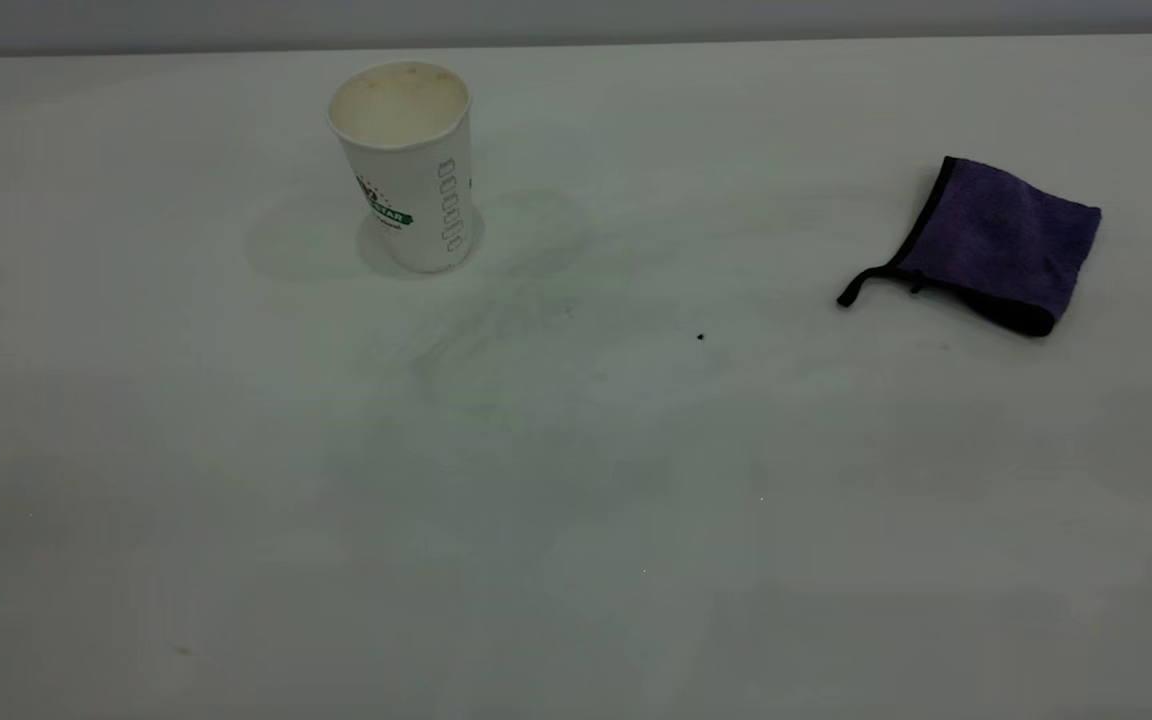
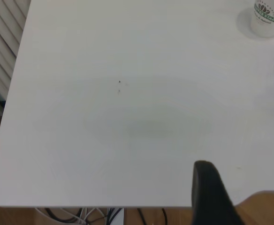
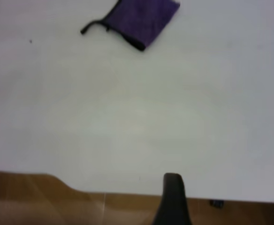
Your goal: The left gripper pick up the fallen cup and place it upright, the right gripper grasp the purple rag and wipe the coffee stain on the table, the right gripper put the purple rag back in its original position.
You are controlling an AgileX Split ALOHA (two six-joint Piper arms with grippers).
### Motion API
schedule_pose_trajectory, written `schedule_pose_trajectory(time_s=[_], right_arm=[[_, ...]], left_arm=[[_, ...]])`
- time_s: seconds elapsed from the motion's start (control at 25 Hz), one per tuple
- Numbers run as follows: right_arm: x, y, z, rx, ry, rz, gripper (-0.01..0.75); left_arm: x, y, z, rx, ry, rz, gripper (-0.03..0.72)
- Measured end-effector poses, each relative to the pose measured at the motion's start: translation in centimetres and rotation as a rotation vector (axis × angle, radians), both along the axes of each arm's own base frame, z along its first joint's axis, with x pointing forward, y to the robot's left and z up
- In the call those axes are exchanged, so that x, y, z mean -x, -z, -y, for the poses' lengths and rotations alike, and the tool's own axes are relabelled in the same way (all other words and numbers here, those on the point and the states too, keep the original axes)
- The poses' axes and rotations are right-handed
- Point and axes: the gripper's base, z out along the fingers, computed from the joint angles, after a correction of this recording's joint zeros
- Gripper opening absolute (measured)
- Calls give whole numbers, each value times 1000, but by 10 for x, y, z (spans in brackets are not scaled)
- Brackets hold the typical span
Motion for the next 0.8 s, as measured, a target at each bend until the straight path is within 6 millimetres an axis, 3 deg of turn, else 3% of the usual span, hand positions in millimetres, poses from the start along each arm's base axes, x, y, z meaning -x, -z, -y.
schedule_pose_trajectory(time_s=[0.2,0.48,0.8], right_arm=[[3,20,0,4,5,83,659],[19,20,-1,14,6,218,655],[21,20,-1,9,-65,226,642]], left_arm=[[0,0,0,0,0,0,437],[0,0,0,0,0,0,437],[0,0,0,0,0,0,437]])
